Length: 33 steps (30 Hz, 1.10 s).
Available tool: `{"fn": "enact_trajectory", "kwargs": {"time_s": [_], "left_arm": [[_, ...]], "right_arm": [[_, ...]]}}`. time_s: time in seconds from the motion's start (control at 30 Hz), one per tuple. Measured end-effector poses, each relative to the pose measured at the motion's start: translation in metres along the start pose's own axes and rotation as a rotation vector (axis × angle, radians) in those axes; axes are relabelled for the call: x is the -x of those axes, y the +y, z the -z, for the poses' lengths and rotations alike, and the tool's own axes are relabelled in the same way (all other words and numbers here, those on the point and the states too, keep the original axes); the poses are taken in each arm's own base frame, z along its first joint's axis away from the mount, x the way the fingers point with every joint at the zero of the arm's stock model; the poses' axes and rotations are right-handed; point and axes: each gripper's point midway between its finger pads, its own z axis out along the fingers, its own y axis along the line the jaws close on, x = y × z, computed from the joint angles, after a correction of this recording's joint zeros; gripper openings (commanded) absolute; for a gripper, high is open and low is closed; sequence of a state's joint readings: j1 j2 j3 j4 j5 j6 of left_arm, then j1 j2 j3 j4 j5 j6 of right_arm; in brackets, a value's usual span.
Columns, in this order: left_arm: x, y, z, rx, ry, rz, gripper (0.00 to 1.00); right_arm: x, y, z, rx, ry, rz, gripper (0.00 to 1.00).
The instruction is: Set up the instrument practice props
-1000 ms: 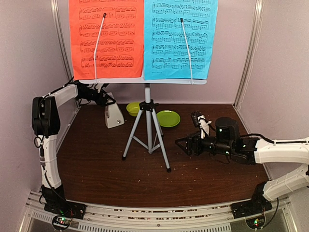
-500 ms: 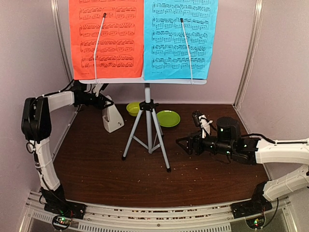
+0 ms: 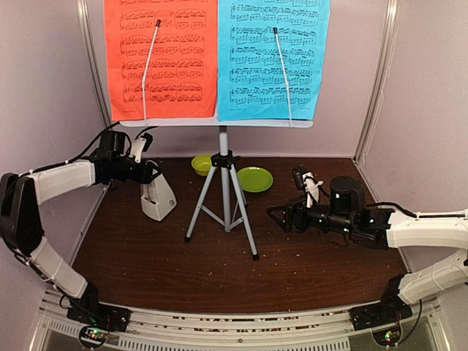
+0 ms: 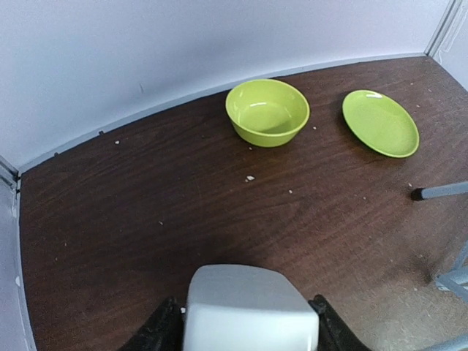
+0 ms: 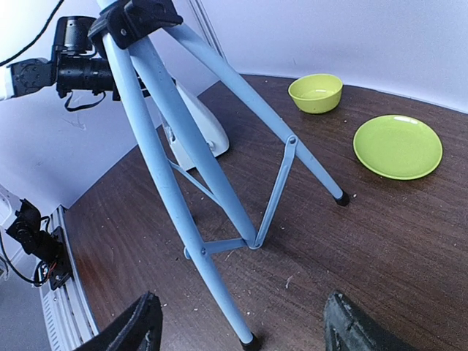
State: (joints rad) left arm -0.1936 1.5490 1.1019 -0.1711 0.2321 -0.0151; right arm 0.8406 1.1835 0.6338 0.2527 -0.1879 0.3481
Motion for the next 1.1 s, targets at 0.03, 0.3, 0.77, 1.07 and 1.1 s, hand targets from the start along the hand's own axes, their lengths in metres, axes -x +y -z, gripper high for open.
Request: {"fn": "enact_trajectory", "kwargs": {"time_s": [0.03, 0.3, 0.77, 1.07, 1.1], "left_arm": [[-0.002, -0.005, 0.007, 0.005, -0.003, 0.007, 0.12], [-0.030, -0.031, 0.091, 0.070, -0.050, 0.065, 0.11], [-0.071, -0.128, 0.162, -0.122, -0.023, -0.007, 0.10], [-0.096, -0.205, 0.163, -0.255, 0.055, -0.104, 0.08], [-0.097, -0.213, 0.160, -0.260, 0.064, -0.115, 0.08]], "right_arm": [[0.000, 0.000, 0.000, 0.001, -0.001, 0.000, 0.76], [0.000, 0.003, 0.001, 0.019, -0.003, -0.014, 0.76], [-0.003, 0.006, 0.000, 0.042, 0.001, -0.026, 0.76], [-0.003, 0.006, 0.000, 0.041, 0.002, -0.027, 0.76], [-0.003, 0.006, 0.000, 0.041, 0.002, -0.029, 0.76]]}}
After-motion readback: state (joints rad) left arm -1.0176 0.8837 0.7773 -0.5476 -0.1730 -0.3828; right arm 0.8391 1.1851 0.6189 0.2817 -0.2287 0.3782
